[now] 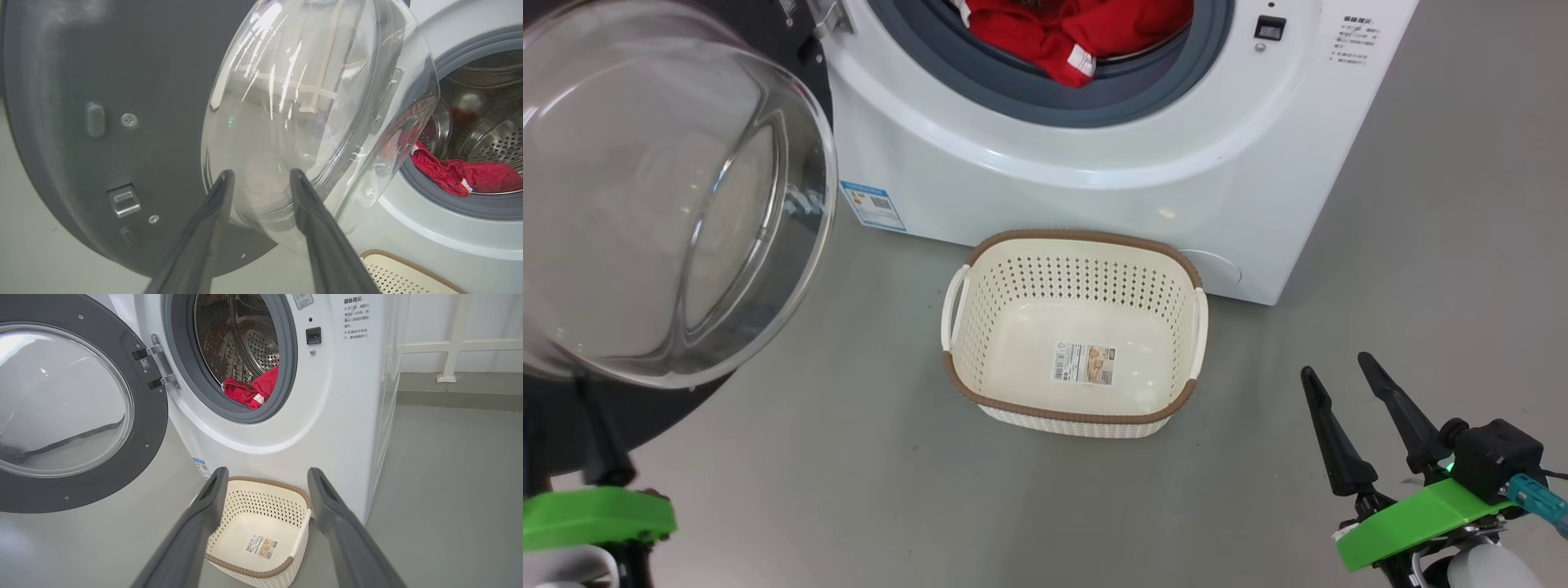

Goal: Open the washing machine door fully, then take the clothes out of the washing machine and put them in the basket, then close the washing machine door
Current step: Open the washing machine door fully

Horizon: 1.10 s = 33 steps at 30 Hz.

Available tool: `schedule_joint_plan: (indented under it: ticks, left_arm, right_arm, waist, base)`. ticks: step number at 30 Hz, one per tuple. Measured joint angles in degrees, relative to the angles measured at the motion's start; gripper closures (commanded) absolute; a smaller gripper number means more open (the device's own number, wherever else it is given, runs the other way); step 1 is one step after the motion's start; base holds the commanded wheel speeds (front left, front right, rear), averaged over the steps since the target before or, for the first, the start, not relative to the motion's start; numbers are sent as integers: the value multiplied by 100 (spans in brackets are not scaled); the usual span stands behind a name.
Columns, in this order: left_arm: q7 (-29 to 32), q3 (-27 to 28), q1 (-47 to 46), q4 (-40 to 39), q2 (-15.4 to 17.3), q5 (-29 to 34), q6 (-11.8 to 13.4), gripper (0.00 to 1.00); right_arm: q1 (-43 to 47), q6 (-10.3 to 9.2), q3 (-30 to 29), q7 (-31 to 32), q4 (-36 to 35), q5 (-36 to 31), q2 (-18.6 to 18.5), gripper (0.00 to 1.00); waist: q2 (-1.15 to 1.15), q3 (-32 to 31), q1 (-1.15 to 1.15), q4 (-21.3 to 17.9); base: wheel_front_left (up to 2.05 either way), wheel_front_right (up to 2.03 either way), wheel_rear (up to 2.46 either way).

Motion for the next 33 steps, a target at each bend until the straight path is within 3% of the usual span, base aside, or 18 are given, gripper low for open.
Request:
schedule_joint_plan:
  ticks: [1,2,19,33]
  left_arm:
    - [0,-67,71,-57,-10,-13,0,12]
    - [1,-142,144,-131,-20,-37,0,0]
    - [1,-1517,1240,-1246,-82,-470,0,0]
    - [1,-2273,1656,-1653,165,-675,0,0]
  right_arm:
    - [0,0,2,0,1,1,16,0]
    - [1,0,7,0,1,1,27,0]
    - [225,0,-164,-14,14,5,246,0]
    - [431,0,-344,-14,-5,5,310,0]
  waist:
    - [0,-24,0,-8]
    - [0,-45,0,-17]
    - [0,-371,0,-460]
    - [0,-485,0,-948]
  base:
    - [0,0,0]
    - [0,0,0]
    - [0,0,0]
    - [0,0,0]
